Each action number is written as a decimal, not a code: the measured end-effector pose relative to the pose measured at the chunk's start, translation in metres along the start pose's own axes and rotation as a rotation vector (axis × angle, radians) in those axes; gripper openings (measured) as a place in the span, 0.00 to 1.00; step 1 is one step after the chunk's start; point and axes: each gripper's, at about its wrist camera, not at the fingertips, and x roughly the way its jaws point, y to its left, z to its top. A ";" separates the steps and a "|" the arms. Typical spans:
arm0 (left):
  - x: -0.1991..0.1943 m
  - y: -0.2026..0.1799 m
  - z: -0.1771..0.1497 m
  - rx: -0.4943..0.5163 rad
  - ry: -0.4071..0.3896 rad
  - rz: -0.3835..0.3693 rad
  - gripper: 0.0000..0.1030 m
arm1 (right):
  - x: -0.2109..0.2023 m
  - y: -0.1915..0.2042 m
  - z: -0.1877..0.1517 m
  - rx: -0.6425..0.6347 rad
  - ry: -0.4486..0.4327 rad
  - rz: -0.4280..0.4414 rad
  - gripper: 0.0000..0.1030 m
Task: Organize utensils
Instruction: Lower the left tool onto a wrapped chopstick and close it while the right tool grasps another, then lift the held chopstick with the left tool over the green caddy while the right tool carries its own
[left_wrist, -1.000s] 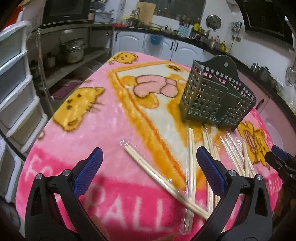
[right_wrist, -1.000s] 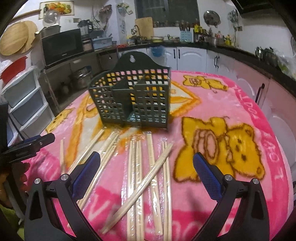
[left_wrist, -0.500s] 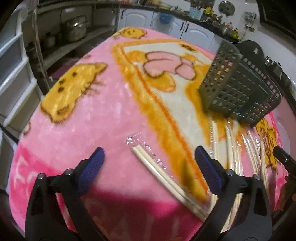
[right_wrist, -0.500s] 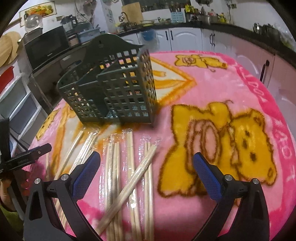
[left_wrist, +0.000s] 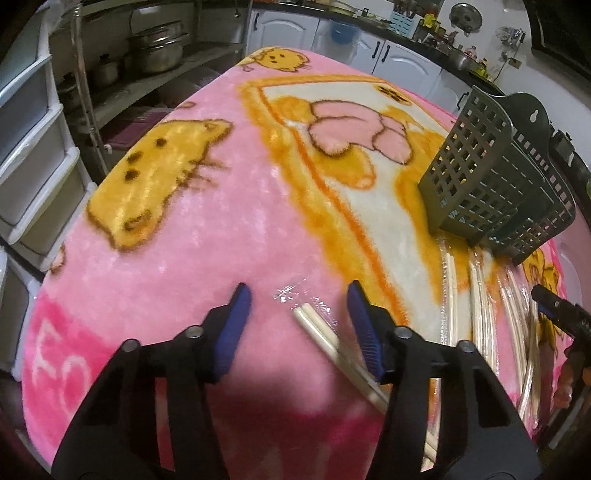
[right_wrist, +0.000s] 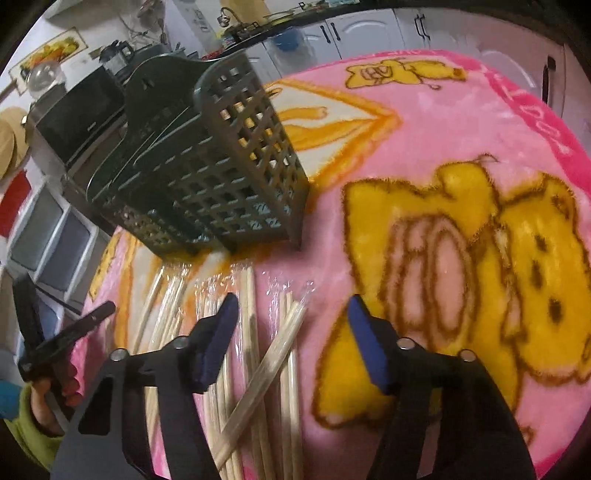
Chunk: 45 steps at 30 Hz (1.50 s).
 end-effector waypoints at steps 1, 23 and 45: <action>-0.001 0.001 0.000 -0.001 -0.001 0.004 0.38 | 0.000 -0.003 0.002 0.009 0.002 0.004 0.46; -0.013 -0.015 0.016 0.076 -0.052 -0.106 0.04 | -0.016 0.012 0.005 -0.087 -0.056 0.061 0.07; -0.105 -0.084 0.062 0.257 -0.303 -0.255 0.02 | -0.109 0.089 0.021 -0.272 -0.288 0.145 0.06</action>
